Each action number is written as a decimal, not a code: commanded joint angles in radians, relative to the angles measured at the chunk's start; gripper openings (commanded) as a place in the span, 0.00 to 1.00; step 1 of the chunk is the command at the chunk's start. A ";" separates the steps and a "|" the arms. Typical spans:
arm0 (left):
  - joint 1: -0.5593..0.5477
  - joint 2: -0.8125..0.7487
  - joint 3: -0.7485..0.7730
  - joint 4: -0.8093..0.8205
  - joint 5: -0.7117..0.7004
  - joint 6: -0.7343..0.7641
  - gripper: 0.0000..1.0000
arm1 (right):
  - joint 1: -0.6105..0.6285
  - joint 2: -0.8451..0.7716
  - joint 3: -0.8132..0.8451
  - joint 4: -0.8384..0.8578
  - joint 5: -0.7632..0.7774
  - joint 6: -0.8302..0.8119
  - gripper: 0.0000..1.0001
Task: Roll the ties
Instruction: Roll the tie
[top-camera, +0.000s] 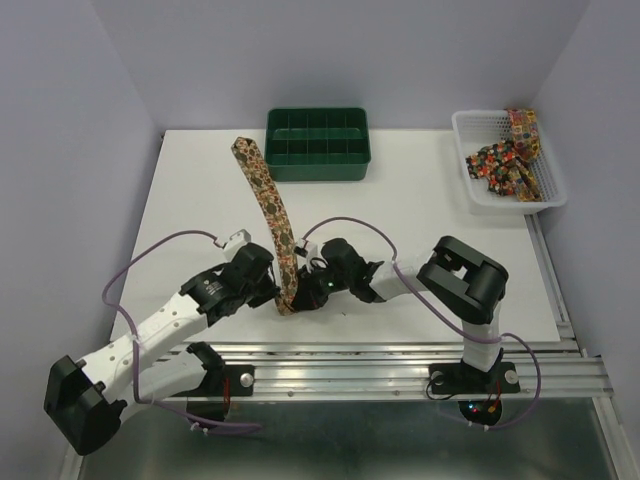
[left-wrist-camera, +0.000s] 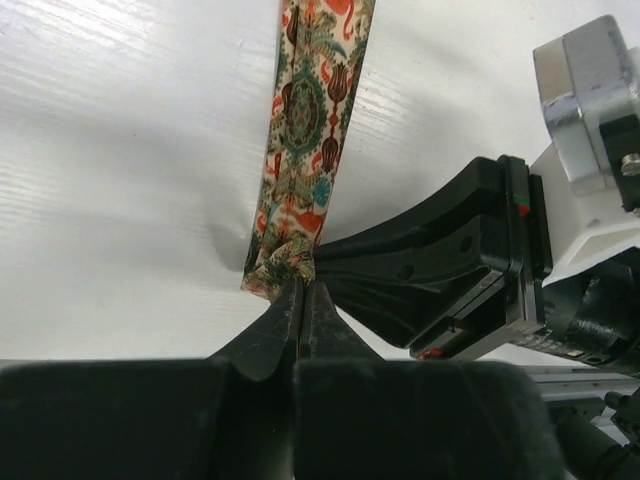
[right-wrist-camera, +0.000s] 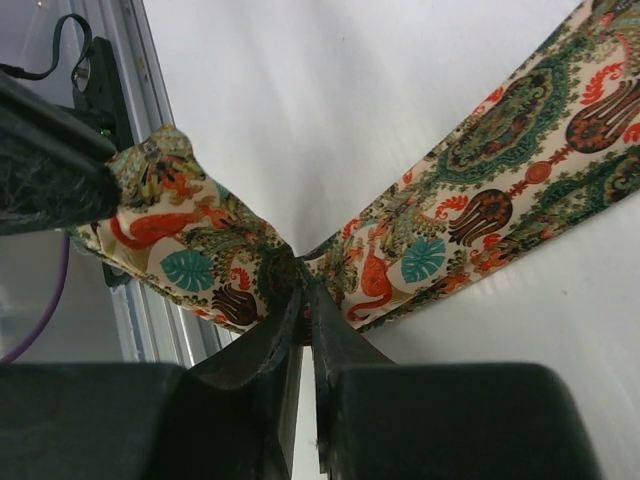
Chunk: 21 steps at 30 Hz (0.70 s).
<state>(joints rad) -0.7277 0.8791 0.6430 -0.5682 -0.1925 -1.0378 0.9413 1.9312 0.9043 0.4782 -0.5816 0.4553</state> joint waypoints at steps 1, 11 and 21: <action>-0.010 0.044 0.052 0.060 -0.024 0.036 0.00 | 0.001 -0.021 -0.064 0.137 -0.049 0.048 0.13; -0.012 0.225 0.096 0.125 -0.062 0.061 0.00 | 0.001 -0.024 -0.090 0.114 0.000 0.034 0.13; -0.013 0.445 0.184 0.087 -0.145 0.038 0.00 | 0.001 -0.021 -0.094 0.071 0.092 0.029 0.14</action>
<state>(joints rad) -0.7387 1.2812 0.7628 -0.4652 -0.2565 -1.0035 0.9413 1.9312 0.8337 0.5537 -0.5529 0.4946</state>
